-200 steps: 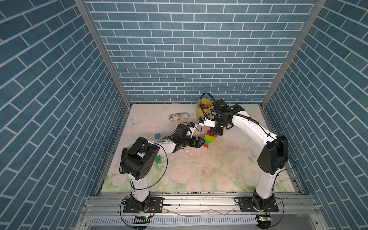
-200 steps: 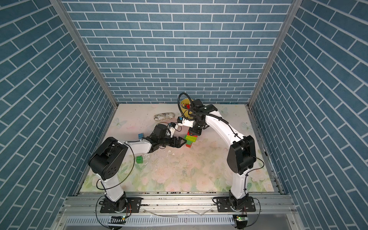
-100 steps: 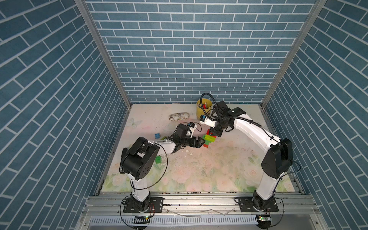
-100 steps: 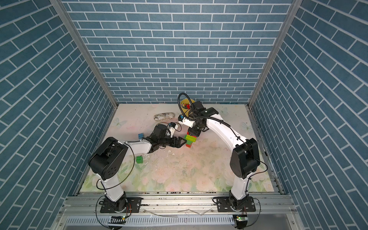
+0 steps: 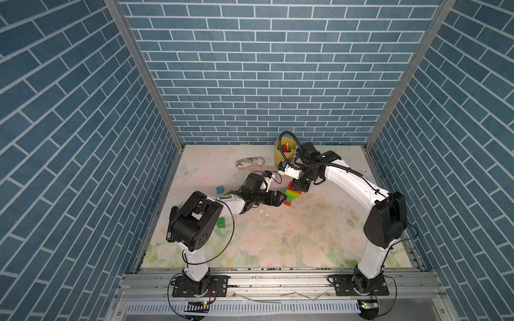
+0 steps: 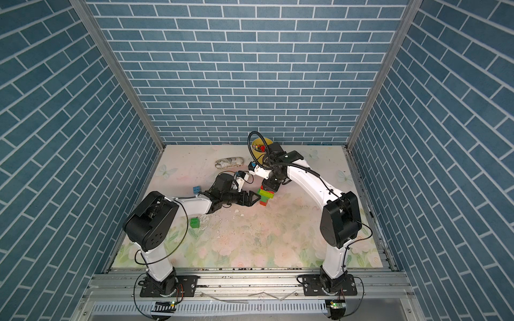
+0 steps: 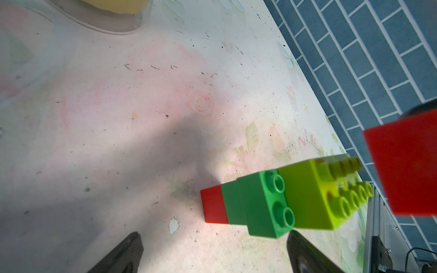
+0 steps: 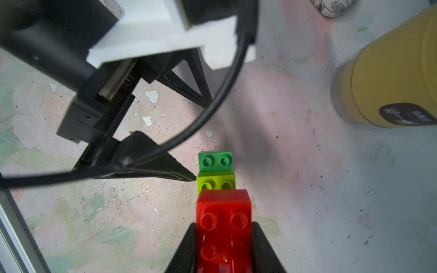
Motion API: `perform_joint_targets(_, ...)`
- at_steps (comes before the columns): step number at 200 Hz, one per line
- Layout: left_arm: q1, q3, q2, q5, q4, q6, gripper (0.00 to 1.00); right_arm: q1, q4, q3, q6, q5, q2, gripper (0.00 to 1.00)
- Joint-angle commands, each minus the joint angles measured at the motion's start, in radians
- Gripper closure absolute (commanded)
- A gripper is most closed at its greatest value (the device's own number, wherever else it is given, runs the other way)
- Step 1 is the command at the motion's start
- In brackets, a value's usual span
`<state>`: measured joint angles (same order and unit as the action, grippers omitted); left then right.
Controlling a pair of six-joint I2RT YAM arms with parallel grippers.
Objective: Assemble a spoon with lego
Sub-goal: Assemble the lego brick with the lego brick.
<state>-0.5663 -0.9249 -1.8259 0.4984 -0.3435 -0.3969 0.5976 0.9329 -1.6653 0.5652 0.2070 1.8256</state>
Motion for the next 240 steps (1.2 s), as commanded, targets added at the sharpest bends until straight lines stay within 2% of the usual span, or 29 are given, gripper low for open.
perform_joint_targets(1,0.0,0.006,0.002,0.011,-0.008,-0.002,0.03,0.004,0.003,0.018,0.009,0.02,0.011,0.98)
perform_joint_targets(240,0.0,0.001,-0.005,0.016,-0.005,-0.002,0.03,0.005,0.026,0.016,0.036,0.025,0.063,1.0)
